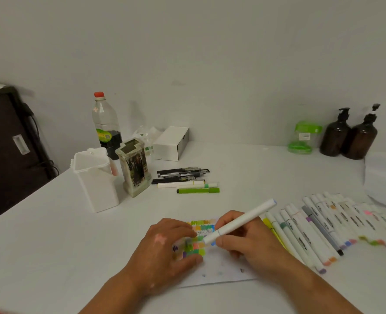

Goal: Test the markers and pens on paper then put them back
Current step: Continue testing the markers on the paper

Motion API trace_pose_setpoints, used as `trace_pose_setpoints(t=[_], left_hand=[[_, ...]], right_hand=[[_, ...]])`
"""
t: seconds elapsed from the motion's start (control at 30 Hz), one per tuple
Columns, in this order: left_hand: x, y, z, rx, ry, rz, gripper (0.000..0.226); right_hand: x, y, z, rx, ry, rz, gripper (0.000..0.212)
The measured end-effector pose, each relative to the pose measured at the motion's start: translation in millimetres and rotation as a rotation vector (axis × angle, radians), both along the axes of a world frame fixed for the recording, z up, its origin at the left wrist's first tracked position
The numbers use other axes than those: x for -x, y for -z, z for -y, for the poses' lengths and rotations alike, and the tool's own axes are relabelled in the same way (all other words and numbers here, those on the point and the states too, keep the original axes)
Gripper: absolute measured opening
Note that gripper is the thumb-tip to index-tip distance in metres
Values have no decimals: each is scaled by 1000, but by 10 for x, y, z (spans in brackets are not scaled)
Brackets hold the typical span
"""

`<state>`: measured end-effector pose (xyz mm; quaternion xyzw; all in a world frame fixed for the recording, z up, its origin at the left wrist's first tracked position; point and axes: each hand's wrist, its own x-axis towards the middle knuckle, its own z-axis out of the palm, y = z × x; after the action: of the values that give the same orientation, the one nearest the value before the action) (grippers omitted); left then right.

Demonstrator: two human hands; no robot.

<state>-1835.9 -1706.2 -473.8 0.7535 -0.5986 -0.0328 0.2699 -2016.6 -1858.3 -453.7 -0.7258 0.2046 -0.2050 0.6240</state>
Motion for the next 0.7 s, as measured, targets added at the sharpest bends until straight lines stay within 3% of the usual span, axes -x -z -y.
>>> trace_pose_setpoints(t=[0.1, 0.27, 0.43, 0.7], left_hand=[[196, -127, 59, 140, -17, -257, 42], [312, -308, 152, 104, 4, -386, 8], [296, -342, 131, 33, 15, -273, 7], [414, -414, 186, -48, 213, -119, 22]], right_hand=[[33, 38, 12, -43, -30, 33, 21], [57, 6, 52, -81, -46, 84, 24], [74, 14, 46, -54, -25, 158, 12], [69, 19, -24, -18, -26, 210, 17]])
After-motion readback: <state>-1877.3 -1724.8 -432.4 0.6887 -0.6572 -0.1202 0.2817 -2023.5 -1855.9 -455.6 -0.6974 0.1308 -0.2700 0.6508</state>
